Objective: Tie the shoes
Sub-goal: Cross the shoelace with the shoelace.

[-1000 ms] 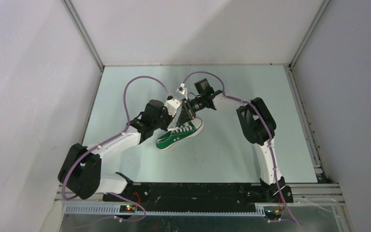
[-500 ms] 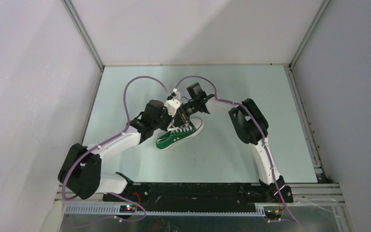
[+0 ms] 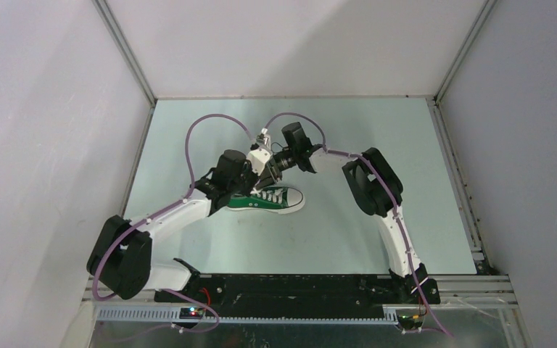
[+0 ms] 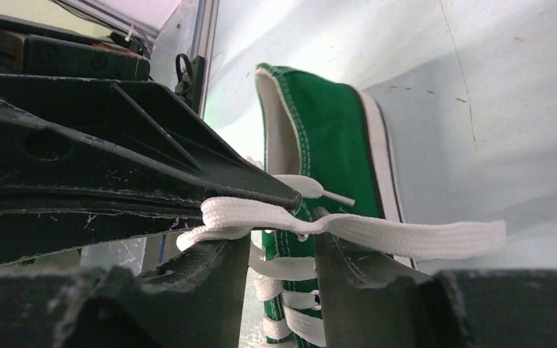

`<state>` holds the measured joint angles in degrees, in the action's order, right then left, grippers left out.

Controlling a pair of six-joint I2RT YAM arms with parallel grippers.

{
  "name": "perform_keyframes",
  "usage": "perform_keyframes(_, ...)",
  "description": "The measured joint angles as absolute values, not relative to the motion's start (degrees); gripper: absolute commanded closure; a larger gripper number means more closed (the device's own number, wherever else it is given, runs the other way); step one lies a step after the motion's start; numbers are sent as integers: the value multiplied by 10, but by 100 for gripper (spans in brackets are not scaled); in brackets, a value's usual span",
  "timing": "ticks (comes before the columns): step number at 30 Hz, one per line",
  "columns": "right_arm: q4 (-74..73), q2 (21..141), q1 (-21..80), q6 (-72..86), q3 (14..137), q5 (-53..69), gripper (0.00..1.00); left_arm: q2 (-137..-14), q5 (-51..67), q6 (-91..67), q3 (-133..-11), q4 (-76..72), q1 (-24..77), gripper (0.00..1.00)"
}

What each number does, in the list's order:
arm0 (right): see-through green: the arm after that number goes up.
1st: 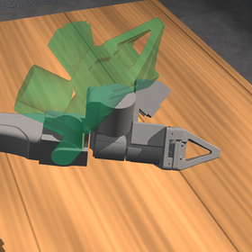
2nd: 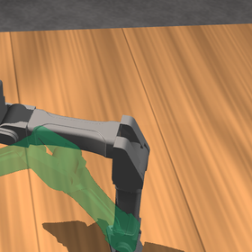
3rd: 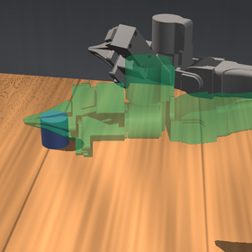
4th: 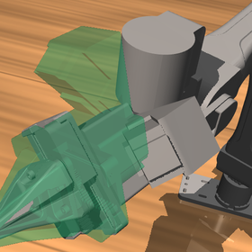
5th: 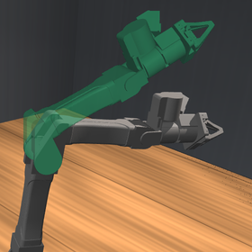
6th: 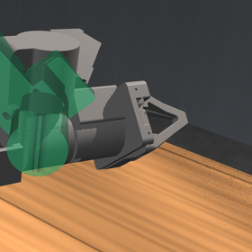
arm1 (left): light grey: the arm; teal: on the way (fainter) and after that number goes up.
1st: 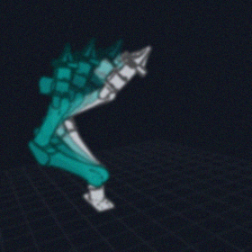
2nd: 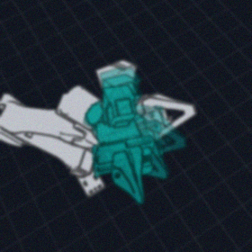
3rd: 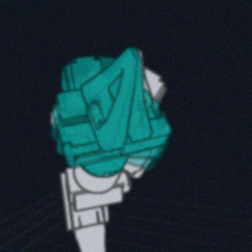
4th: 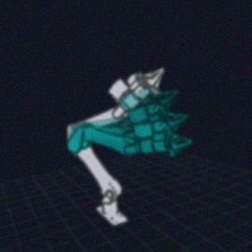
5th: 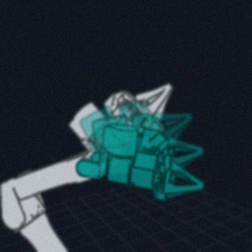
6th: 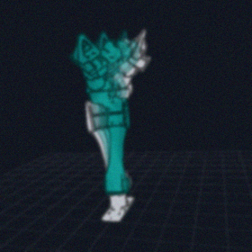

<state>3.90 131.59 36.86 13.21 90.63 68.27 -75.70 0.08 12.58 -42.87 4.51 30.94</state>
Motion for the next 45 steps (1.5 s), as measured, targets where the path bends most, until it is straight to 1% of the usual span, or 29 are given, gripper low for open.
perform_keyframes(4, 81, 1319, 368, 165, 897, 685, 55, -757, -3, 125, -429, 46, 309, 100)
perform_keyframes(8, 99, 1324, 369, 178, 895, 688, 58, -757, -14, 128, -429, 51, 309, 100)
perform_keyframes(11, 74, 1324, 370, 155, 897, 683, 58, -757, -31, 151, -429, 52, 309, 100)
perform_keyframes(14, 15, 1324, 373, 111, 903, 661, 59, -757, -43, 182, -429, 51, 309, 100)
perform_keyframes(16, -21, 1320, 369, 83, 903, 644, 57, -757, -42, 201, -429, 51, 307, 99)
perform_keyframes(19, -79, 1287, 360, 29, 891, 618, 54, -757, -17, 223, -429, 54, 297, 88)
perform_keyframes(20, -107, 1267, 353, 5, 883, 610, 53, -759, -7, 231, -432, 57, 291, 82)
perform_keyframes(21, -133, 1246, 346, -14, 875, 605, 52, -762, 1, 236, -438, 60, 286, 80)
perform_keyframes(22, -164, 1222, 336, -39, 866, 596, 51, -766, 6, 241, -446, 64, 279, 70)
perform_keyframes(23, -193, 1200, 326, -62, 861, 588, 50, -772, 16, 244, -460, 72, 270, 65)
perform_keyframes(24, -221, 1177, 316, -83, 857, 577, 49, -777, 22, 246, -474, 79, 263, 57)
perform_keyframes(27, -272, 1120, 292, -125, 841, 537, 48, -781, 49, 244, -512, 107, 243, 47)
perform_keyframes(28, -285, 1101, 286, -134, 831, 521, 48, -781, 61, 244, -524, 119, 236, 41)
perform_keyframes(30, -309, 1071, 284, -143, 807, 491, 48, -779, 88, 240, -549, 149, 219, 38)
perform_keyframes(32, -330, 1054, 287, -146, 785, 466, 52, -770, 118, 238, -560, 184, 201, 38)
perform_keyframes(34, -338, 1046, 288, -146, 755, 442, 53, -755, 140, 229, -561, 219, 188, 38)
perform_keyframes(36, -351, 1043, 289, -144, 720, 423, 56, -748, 152, 203, -561, 247, 173, 41)
perform_keyframes(39, -366, 1043, 293, -138, 689, 402, 66, -760, 149, 128, -565, 279, 143, 46)
perform_keyframes(44, -373, 1063, 309, -135, 708, 388, 78, -829, 121, 8, -570, 297, 87, 49)
perform_keyframes(45, -374, 1075, 315, -135, 719, 387, 82, -841, 116, -8, -569, 298, 81, 49)
